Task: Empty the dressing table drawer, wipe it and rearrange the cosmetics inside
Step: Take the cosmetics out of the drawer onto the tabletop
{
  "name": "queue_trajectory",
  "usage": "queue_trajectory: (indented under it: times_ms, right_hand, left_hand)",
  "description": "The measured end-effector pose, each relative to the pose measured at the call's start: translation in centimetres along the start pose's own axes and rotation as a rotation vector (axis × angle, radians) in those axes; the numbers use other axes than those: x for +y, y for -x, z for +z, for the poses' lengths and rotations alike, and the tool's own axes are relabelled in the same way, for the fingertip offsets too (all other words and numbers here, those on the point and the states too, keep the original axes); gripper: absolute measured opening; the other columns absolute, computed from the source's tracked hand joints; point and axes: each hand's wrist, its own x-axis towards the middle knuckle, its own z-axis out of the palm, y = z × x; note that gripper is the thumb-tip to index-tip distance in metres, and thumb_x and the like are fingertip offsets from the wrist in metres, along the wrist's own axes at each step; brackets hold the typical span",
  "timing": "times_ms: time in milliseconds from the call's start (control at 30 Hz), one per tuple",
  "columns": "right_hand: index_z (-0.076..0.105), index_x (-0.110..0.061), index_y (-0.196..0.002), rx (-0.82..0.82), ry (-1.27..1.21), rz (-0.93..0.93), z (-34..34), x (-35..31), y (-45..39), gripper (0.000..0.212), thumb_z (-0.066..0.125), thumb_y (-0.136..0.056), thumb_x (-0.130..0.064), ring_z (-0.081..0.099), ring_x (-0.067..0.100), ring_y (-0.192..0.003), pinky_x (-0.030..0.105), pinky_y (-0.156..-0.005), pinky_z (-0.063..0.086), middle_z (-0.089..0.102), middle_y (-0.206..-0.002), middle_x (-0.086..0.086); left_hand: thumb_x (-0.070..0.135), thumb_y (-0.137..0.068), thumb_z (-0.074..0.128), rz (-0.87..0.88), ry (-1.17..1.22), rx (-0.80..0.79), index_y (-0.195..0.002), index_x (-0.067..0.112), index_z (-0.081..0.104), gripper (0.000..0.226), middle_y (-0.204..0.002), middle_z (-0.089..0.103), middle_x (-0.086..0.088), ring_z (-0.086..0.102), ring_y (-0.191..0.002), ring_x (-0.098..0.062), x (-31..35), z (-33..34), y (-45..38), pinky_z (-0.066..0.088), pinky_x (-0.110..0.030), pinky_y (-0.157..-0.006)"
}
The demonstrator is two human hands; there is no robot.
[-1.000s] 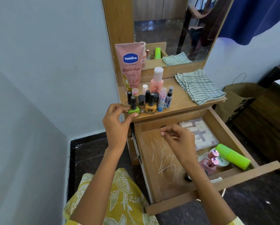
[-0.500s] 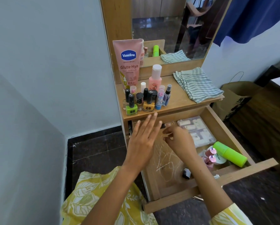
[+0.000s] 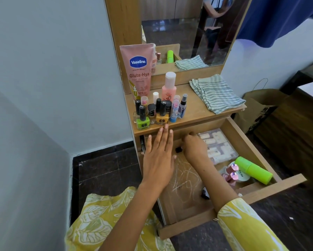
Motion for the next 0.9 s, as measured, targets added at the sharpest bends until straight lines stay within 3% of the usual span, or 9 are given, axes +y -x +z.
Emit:
queue_trajectory:
  times_ms: [100, 167, 333, 400, 500, 633, 767, 900]
  right_hand:
    - [0.064, -0.008, -0.107, -0.014, 0.015, 0.006, 0.3, 0.0, 0.0, 0.019, 0.061, -0.089, -0.014, 0.055, 0.028, -0.108, 0.039, -0.083, 0.051, 0.055, -0.118, 0.013]
    - [0.066, -0.012, -0.102, 0.006, -0.056, 0.028, 0.1, 0.1, 0.3, 0.015, 0.063, -0.088, -0.017, 0.058, 0.026, -0.1, 0.036, -0.076, 0.05, 0.061, -0.11, 0.01]
    - [0.068, -0.021, -0.078, 0.123, -0.649, -0.009, -1.5, 1.7, 2.3, 0.01, 0.077, -0.076, -0.018, 0.065, 0.012, -0.077, 0.024, -0.068, 0.05, 0.069, -0.078, -0.004]
    - [0.066, -0.019, -0.079, 0.24, -0.818, -0.039, -2.8, 1.6, 3.5, 0.014, 0.079, -0.074, -0.017, 0.059, -0.002, -0.07, 0.009, -0.062, 0.044, 0.064, -0.072, -0.012]
    - [0.069, -0.012, -0.089, 0.485, -0.977, -0.052, -4.0, 1.2, 3.8, 0.019, 0.079, -0.074, -0.013, 0.059, -0.006, -0.071, 0.001, -0.065, 0.043, 0.065, -0.076, -0.009]
    - [0.07, -0.008, -0.095, 0.596, -1.045, -0.02, -4.3, 0.2, 2.4, 0.022, 0.078, -0.075, -0.01, 0.062, -0.003, -0.074, -0.001, -0.068, 0.043, 0.067, -0.081, -0.004]
    - [0.072, -0.008, -0.092, 0.634, -1.005, -0.011, -4.0, -0.7, 1.3, 0.019, 0.078, -0.075, -0.012, 0.062, 0.0, -0.071, -0.001, -0.067, 0.043, 0.065, -0.078, -0.008]
    - [0.073, -0.01, -0.091, 0.62, -0.995, -0.013, -4.1, -1.0, 0.7, 0.017, 0.079, -0.074, -0.013, 0.064, 0.002, -0.072, 0.005, -0.07, 0.048, 0.067, -0.078, -0.008]
  left_hand:
    - [0.038, -0.093, 0.05, -0.02, -0.013, 0.001, -0.148, 0.01, 0.011, 0.073, -0.156, 0.005, -0.006, 0.002, -0.144, -0.022, 0.3, -0.4, 0.0, -0.004, -0.047, -0.112]
    - [0.038, -0.093, 0.049, -0.029, -0.015, -0.003, -0.148, 0.01, 0.014, 0.071, -0.155, 0.007, -0.006, 0.004, -0.144, -0.022, 0.3, -0.5, -0.1, -0.002, -0.047, -0.112]
    - [0.037, -0.098, 0.038, -0.027, -0.012, -0.033, -0.148, 0.013, 0.006, 0.064, -0.155, -0.003, -0.003, -0.007, -0.142, -0.02, 0.1, -0.8, -0.1, -0.011, -0.045, -0.109]
    - [0.036, -0.099, 0.032, -0.025, 0.011, -0.034, -0.147, 0.014, -0.002, 0.063, -0.154, -0.012, -0.002, -0.016, -0.14, -0.019, 0.2, -1.1, -0.1, -0.017, -0.042, -0.107]
    - [0.036, -0.101, 0.026, -0.03, 0.035, -0.038, -0.145, 0.016, -0.011, 0.062, -0.152, -0.021, -0.001, -0.025, -0.137, -0.018, 0.4, -1.5, -0.1, -0.022, -0.039, -0.106]
    - [0.035, -0.101, 0.023, -0.038, 0.053, -0.06, -0.143, 0.016, -0.016, 0.06, -0.151, -0.023, -0.001, -0.028, -0.135, -0.017, 0.6, -1.9, -0.1, -0.025, -0.037, -0.104]
    - [0.035, -0.1, 0.03, -0.032, 0.048, -0.009, -0.144, 0.015, -0.006, 0.06, -0.155, -0.009, -0.003, -0.017, -0.139, -0.018, 0.6, -2.1, -0.1, -0.02, -0.04, -0.107]
    - [0.036, -0.101, 0.023, -0.016, 0.067, -0.044, -0.143, 0.016, -0.012, 0.058, -0.154, -0.015, -0.002, -0.023, -0.137, -0.017, 0.5, -2.1, -0.2, -0.026, -0.037, -0.104]
